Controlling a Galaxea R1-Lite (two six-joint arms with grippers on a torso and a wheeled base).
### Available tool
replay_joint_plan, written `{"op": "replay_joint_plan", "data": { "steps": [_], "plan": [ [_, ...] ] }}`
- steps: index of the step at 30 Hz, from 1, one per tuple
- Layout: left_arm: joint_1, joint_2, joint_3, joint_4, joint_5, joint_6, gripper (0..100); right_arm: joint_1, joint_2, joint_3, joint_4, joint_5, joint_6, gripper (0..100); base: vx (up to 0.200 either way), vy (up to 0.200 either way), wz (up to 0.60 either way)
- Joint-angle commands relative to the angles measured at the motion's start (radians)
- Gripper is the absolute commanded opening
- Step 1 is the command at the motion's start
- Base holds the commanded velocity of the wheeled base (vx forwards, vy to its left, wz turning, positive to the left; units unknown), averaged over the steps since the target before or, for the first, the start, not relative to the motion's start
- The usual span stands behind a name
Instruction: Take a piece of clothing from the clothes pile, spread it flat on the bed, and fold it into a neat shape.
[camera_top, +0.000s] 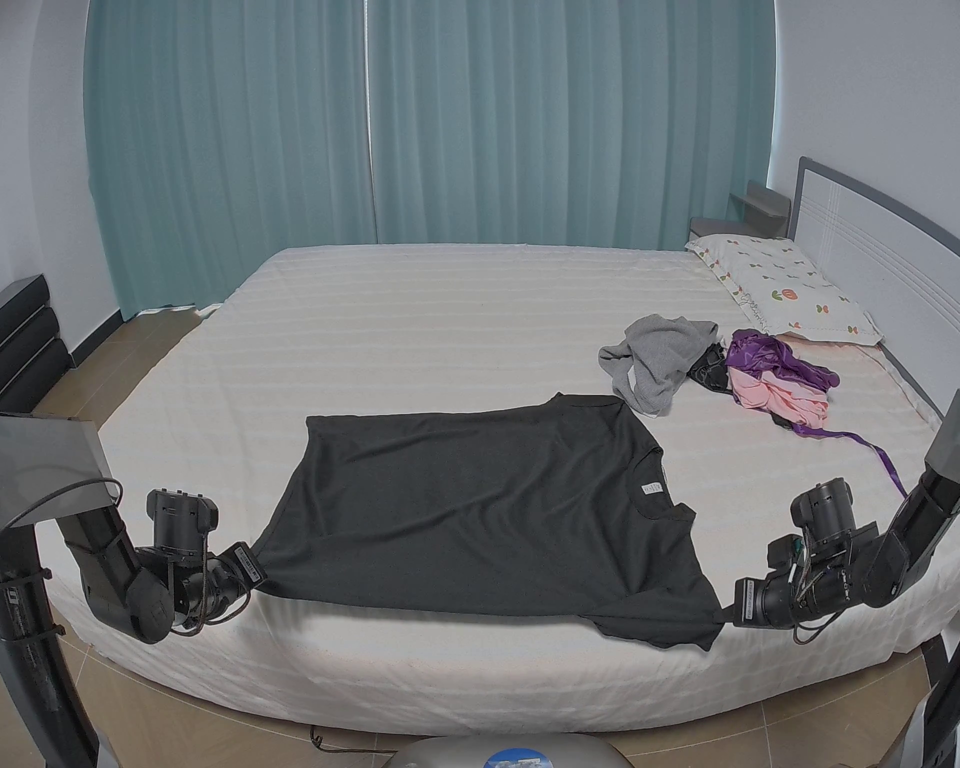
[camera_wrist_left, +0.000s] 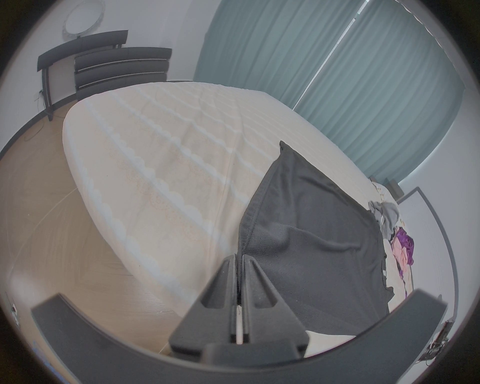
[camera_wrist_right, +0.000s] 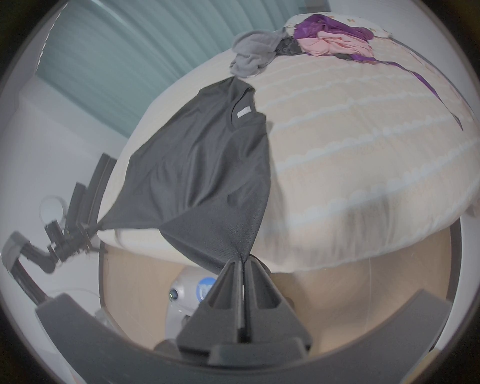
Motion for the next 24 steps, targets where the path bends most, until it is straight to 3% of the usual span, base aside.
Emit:
{"op": "replay_joint_plan", "data": {
  "steps": [1,5,6,13,20,24],
  "plan": [
    [-0.009,-0.007,0.018,0.007,0.001,0.017,0,-0.002,0.028,0.042,-0.003,0.003,-0.032,0,0.0,0.0,0.0],
    [-0.009,0.003,0.016,0.006,0.001,0.017,0,0.006,0.073,0.033,-0.005,-0.001,-0.042,0,0.0,0.0,0.0],
    [-0.01,0.003,0.016,0.006,0.001,0.017,0,0.006,0.076,0.032,-0.005,-0.001,-0.044,100,0.0,0.0,0.0],
    [-0.053,0.008,0.028,0.006,-0.001,0.007,0,-0.007,0.165,-0.077,-0.037,0.016,-0.062,100,0.0,0.0,0.0],
    [-0.061,0.008,0.035,0.003,0.001,0.008,0,-0.002,0.328,-0.154,-0.276,0.018,-0.047,100,0.0,0.0,0.0],
    [-0.058,0.012,0.03,0.006,0.001,0.008,0,-0.001,0.358,-0.175,-0.304,0.012,-0.021,100,0.0,0.0,0.0]
  ]
}}
